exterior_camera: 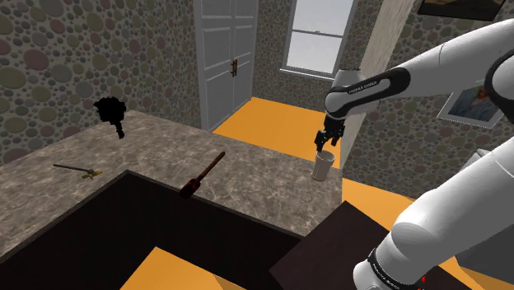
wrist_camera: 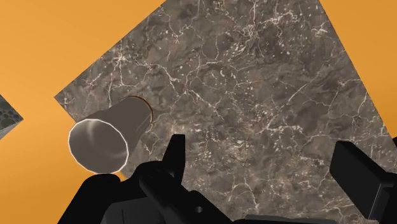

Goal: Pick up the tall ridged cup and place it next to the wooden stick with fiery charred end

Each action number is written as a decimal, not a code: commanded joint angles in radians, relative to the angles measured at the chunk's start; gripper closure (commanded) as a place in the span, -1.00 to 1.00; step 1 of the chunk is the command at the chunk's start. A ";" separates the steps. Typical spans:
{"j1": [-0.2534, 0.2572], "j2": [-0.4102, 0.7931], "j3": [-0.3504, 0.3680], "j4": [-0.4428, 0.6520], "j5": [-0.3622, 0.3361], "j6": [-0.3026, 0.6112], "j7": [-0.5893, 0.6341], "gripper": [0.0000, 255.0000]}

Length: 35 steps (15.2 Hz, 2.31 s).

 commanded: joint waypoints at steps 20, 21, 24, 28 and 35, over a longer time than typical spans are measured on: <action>-0.224 0.837 0.010 0.558 0.355 0.259 -0.456 -1.00; -0.240 0.875 0.018 0.599 0.363 0.256 -0.466 -1.00; -0.252 0.910 0.027 0.619 0.371 0.271 -0.473 -1.00; -0.264 0.954 0.041 0.634 0.384 0.301 -0.481 -1.00; -0.269 0.972 0.046 0.641 0.388 0.313 -0.484 -1.00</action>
